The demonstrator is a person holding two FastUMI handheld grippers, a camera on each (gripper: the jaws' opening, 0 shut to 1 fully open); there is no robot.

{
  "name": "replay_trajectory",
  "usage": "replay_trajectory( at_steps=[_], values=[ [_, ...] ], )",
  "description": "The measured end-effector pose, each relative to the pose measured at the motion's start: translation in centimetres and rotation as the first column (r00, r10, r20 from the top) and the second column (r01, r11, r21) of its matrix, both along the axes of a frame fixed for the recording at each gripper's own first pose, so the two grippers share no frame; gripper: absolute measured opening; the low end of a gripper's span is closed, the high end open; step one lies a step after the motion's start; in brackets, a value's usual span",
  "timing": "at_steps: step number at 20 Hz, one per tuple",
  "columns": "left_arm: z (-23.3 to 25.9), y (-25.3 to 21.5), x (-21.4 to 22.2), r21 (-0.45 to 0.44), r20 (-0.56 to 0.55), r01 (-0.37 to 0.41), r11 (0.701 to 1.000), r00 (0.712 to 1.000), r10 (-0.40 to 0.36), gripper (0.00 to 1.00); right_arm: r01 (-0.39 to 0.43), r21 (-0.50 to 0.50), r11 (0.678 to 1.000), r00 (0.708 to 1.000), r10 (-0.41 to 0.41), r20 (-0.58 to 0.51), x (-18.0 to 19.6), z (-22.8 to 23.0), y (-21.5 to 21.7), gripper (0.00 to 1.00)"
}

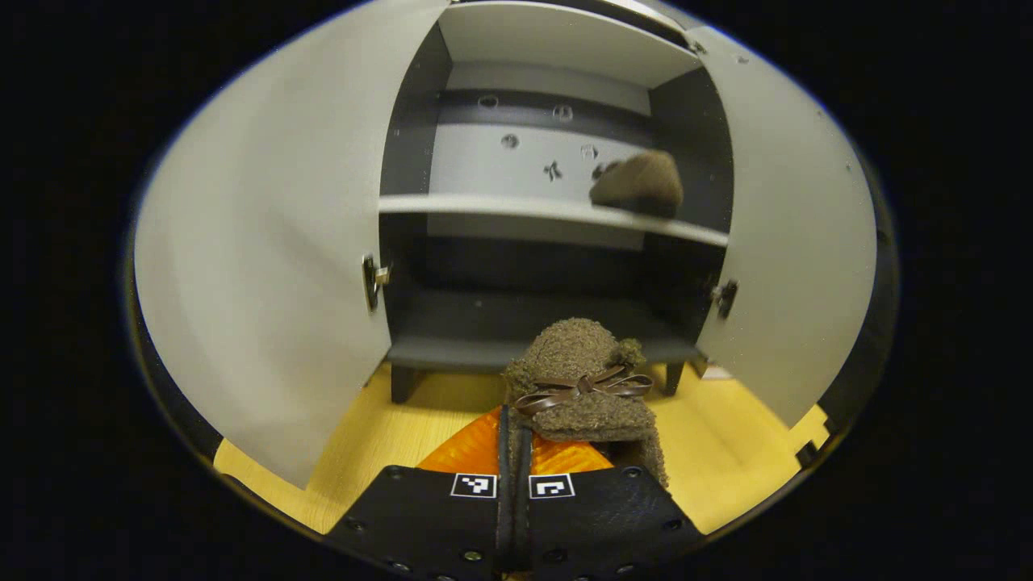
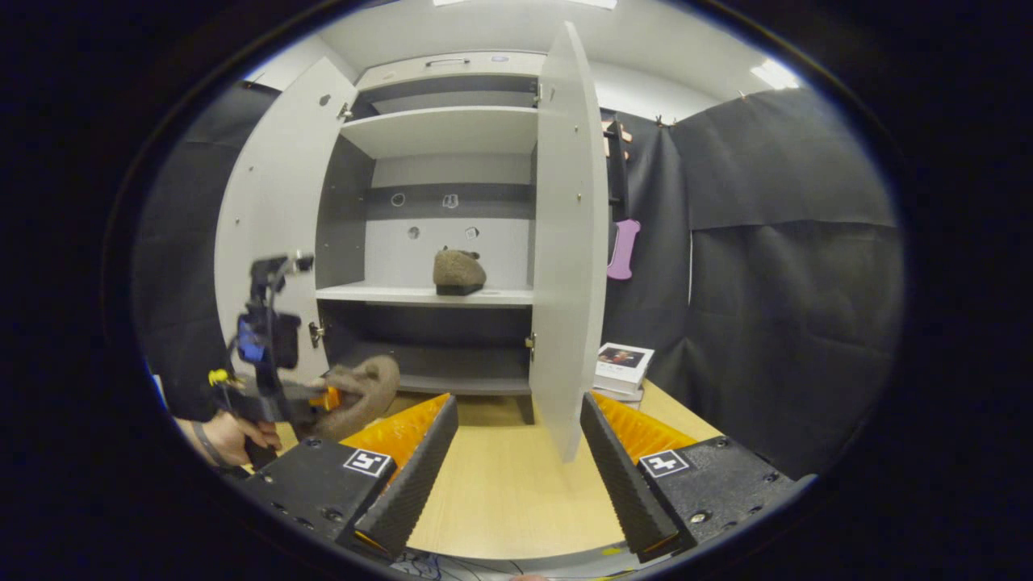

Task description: Grab one shoe with the right hand and put it into the shoe cabinet, grab the other shoe with the left hand and put it into the shoe cabinet; then close the right door with the right hand and the left door with the left hand.

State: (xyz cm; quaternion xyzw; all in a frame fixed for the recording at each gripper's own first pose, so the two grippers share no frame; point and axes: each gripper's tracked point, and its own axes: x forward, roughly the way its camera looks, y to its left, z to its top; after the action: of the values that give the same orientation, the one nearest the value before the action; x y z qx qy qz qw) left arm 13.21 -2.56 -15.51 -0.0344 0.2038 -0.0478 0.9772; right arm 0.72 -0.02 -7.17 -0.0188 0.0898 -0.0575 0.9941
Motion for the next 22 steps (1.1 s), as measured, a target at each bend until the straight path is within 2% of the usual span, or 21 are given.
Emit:
replay_trajectory(
  at_steps=[3,6,7,8,9,10,14,17,19,22],
  values=[
    [6.7,-0.6,3.7,0.005,0.056,-0.024,1.000,0.998,0.024,0.00,-0.031,-0.003,1.000,0.999,0.031,0.014,0.2,0.3,1.0,0.97],
    [11.9,-0.9,8.6,-0.030,0.088,-0.055,0.998,0.994,0.058,0.00,-0.038,-0.003,0.999,0.999,0.038,0.029,0.3,0.5,1.3,0.97],
    [13.0,-1.0,10.8,-0.043,0.088,-0.063,0.997,0.994,0.067,0.00,-0.038,0.000,0.999,0.999,0.038,0.030,0.2,0.5,1.5,0.97],
    [13.7,-1.0,13.1,-0.054,0.076,-0.070,0.996,0.994,0.074,0.05,-0.037,0.002,0.999,0.999,0.037,0.031,0.1,0.5,1.5,0.97],
    [14.1,-0.8,15.0,-0.064,0.052,-0.082,0.995,0.995,0.086,0.05,-0.033,0.002,0.999,0.999,0.033,0.036,-0.1,0.5,1.4,0.97],
    [14.7,-0.7,17.3,-0.078,0.045,-0.083,0.993,0.995,0.087,0.00,-0.026,0.000,1.000,0.999,0.026,0.041,-0.2,0.5,1.2,0.96],
    [14.3,-0.4,24.4,-0.047,-0.031,-0.105,0.993,0.994,0.104,0.00,0.016,-0.011,1.000,1.000,-0.016,-0.010,-0.7,-1.3,0.0,0.97],
    [12.4,-0.2,27.8,-0.045,-0.107,-0.143,0.989,0.985,0.138,0.01,0.064,0.002,0.998,0.998,-0.064,-0.016,-1.0,-1.6,-1.3,0.97],
    [10.5,-0.2,28.8,-0.053,-0.168,-0.151,0.987,0.976,0.140,0.01,0.097,0.010,0.995,0.995,-0.097,-0.023,-1.2,-1.9,-2.2,0.97],
    [7.5,0.5,28.8,-0.009,-0.261,-0.172,0.985,0.951,0.163,0.00,0.135,0.019,0.991,0.991,-0.134,-0.027,-1.1,-2.0,-3.9,0.97]
  ],
)
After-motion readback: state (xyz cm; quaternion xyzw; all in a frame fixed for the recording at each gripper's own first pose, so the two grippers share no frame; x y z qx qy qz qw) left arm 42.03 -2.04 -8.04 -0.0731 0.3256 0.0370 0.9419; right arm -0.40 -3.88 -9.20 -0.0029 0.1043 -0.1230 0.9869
